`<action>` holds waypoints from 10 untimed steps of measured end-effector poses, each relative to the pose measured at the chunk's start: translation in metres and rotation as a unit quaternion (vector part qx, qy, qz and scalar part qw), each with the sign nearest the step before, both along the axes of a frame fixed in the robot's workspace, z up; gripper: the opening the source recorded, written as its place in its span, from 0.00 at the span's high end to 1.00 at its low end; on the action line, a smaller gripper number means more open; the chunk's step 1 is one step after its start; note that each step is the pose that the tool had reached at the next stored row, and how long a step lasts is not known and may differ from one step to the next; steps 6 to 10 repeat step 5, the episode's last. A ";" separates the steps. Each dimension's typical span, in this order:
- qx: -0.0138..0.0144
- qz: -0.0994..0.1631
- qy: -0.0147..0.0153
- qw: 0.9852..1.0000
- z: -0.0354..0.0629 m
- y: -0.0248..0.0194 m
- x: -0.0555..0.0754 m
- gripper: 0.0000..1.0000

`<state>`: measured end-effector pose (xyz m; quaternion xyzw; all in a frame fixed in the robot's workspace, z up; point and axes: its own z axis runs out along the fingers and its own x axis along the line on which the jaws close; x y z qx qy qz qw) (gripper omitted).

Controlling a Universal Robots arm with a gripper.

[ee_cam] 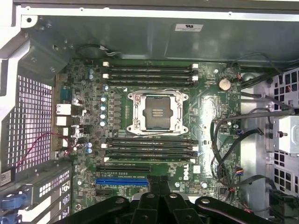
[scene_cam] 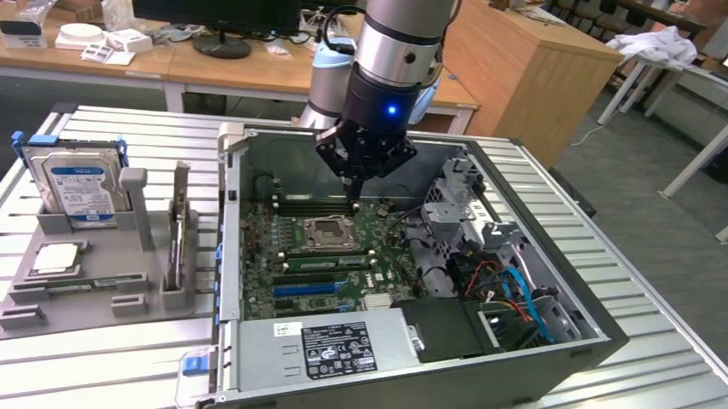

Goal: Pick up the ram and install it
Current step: 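Press down the ram until it locks into place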

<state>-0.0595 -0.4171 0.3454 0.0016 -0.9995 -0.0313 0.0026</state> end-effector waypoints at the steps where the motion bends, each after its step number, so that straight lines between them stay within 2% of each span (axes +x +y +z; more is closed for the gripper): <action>1: 0.000 0.000 0.000 1.000 0.0000 0.0000 0.000 0.89; 10: 0.000 0.000 0.000 1.000 0.0000 0.0000 0.000 0.89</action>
